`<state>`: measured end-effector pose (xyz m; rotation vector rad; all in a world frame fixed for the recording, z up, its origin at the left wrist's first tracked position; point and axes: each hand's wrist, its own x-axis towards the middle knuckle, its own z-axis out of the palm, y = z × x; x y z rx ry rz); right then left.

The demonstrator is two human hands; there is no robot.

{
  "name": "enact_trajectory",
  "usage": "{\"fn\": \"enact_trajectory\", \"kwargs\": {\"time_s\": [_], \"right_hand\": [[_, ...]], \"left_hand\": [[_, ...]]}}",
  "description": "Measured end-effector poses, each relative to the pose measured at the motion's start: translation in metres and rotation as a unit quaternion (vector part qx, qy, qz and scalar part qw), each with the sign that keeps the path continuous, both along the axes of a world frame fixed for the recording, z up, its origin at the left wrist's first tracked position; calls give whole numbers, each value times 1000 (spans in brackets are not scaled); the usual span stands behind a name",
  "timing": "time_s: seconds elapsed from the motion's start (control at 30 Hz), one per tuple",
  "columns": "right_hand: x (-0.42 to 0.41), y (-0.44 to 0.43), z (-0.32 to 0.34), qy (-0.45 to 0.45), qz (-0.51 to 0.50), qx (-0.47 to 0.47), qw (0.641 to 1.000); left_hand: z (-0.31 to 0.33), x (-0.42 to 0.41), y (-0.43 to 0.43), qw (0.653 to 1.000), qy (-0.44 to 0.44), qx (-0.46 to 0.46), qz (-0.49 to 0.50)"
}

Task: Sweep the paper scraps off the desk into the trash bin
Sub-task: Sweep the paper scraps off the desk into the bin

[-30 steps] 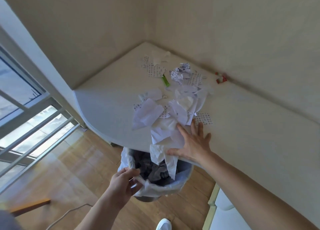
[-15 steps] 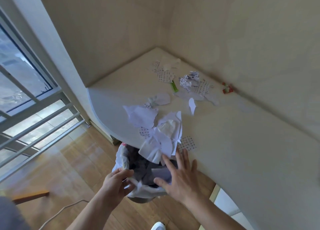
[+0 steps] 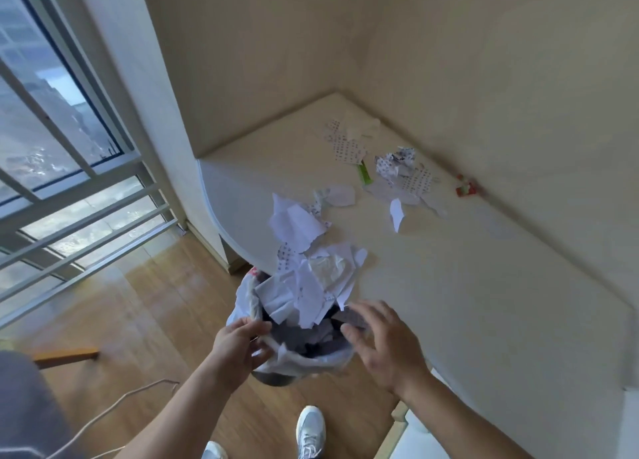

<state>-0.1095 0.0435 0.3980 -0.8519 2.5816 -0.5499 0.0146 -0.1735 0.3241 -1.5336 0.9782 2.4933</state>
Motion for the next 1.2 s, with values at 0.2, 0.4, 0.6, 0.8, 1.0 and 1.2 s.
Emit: {"fn": "enact_trajectory", "kwargs": {"time_s": [0.2, 0.4, 0.6, 0.8, 1.0, 1.2], "right_hand": [[-63, -31, 0, -109, 21, -27, 993], [-35, -65, -22, -68, 211, 89, 971], [-32, -44, -18, -17, 372, 71, 925], [-70, -40, -11, -105, 236, 24, 966], [-42, -61, -24, -202, 307, 75, 927], [-27, -37, -15, -207, 268, 27, 940]], "left_hand": [[-3, -3, 9, 998, -3, 3, 57], [0, -4, 19, 991, 0, 10, 133], [-1, 1, 20, 986, -5, -5, 165], [0, 5, 22, 984, 12, -2, 179], [3, 5, 28, 983, 23, 12, 181], [4, 7, 31, 982, 28, 15, 186]]}}
